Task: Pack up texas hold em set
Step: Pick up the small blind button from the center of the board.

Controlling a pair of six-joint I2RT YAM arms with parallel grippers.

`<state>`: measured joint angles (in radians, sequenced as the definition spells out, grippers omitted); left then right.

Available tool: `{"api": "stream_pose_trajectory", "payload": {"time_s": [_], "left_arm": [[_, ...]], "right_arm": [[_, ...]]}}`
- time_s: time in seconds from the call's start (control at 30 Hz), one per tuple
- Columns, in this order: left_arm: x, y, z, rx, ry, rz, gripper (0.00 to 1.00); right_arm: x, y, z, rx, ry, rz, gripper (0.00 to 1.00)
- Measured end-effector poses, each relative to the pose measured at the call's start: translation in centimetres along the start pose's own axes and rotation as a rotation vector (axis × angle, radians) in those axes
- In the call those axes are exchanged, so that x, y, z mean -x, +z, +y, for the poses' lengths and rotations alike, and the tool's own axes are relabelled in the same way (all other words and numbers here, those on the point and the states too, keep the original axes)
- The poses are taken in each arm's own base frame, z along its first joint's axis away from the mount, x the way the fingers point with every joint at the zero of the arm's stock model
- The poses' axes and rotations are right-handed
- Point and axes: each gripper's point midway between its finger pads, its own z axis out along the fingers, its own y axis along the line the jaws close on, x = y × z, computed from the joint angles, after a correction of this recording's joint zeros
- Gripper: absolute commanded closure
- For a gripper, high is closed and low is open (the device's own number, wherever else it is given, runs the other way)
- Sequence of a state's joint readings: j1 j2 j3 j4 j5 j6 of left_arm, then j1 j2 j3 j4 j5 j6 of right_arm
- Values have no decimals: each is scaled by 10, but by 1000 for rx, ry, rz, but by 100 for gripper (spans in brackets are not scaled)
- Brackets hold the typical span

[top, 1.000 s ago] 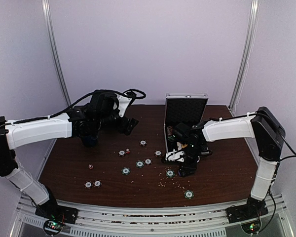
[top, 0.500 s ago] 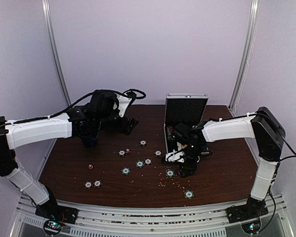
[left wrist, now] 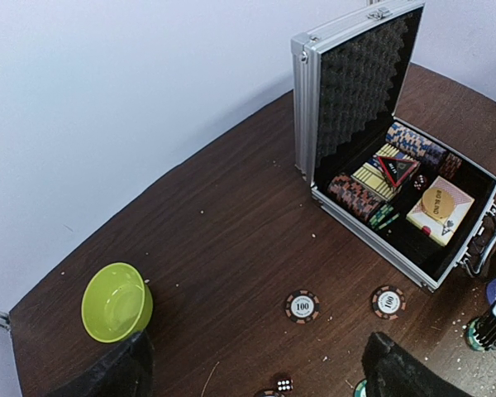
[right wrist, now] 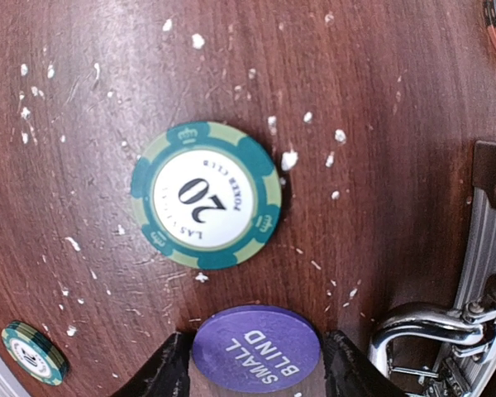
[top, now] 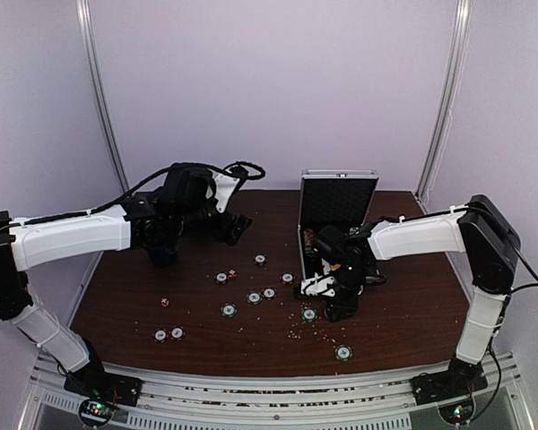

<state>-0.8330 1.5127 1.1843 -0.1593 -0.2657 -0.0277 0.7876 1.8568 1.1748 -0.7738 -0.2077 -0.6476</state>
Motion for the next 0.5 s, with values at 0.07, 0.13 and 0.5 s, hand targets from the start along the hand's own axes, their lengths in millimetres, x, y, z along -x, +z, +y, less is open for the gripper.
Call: {"api": "stream_pose_trajectory", "payload": {"time_s": [0.07,0.13,0.5], "left_arm": [[0,0,0,0,0,0,10],[0,0,0,-1,0,0,10],[0,0,0,0,0,0,10]], "right_arm": [[0,0,0,-2,0,1,52],[0,0,0,-3,5,2,55],[-6,-7,4,18,19,36,58]]}}
